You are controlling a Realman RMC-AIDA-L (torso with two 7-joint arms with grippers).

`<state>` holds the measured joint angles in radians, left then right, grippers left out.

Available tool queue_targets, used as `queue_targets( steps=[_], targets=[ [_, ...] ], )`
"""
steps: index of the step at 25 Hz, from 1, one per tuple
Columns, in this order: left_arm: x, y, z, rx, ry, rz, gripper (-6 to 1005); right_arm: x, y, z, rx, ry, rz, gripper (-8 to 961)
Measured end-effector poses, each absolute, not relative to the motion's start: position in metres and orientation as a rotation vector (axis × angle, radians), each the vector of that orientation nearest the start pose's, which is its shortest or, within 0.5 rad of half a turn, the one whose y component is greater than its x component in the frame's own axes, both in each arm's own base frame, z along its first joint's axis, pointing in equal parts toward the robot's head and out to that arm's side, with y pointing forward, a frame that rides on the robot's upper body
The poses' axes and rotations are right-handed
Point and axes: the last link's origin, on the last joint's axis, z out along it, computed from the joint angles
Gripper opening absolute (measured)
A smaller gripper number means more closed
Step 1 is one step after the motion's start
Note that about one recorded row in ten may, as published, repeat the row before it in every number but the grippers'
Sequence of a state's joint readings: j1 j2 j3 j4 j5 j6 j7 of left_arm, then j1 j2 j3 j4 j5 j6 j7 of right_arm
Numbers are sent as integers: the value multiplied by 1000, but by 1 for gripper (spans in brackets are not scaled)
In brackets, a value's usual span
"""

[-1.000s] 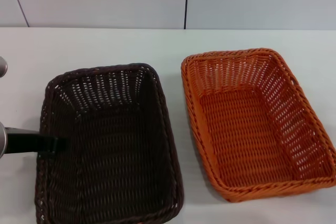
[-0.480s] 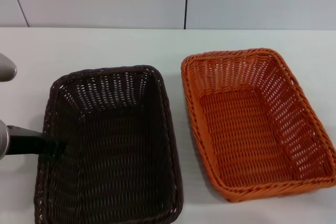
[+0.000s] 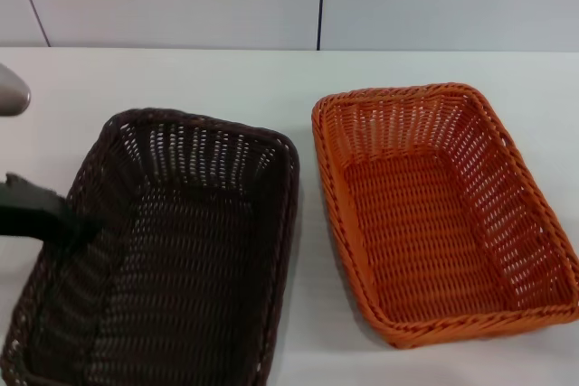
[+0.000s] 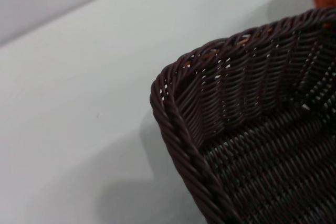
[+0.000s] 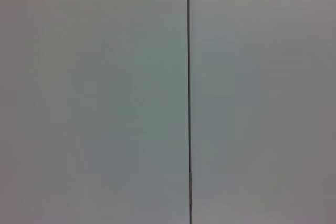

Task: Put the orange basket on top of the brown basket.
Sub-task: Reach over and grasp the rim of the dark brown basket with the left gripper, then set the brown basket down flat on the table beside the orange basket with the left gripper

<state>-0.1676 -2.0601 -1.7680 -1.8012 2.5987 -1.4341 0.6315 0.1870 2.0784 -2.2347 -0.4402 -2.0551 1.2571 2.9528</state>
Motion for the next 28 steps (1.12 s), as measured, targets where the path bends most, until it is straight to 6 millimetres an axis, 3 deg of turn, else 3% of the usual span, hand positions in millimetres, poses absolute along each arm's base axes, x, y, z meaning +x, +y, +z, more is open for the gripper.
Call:
queue_targets(
  steps=[15, 28],
  targets=[
    [-180, 334, 68, -2555, -375, 383, 266, 350, 271, 10, -1214, 540, 602, 771],
    [-165, 351, 68, -2657, -112, 326, 202, 343, 272, 10, -1208, 522, 634, 770]
  ],
)
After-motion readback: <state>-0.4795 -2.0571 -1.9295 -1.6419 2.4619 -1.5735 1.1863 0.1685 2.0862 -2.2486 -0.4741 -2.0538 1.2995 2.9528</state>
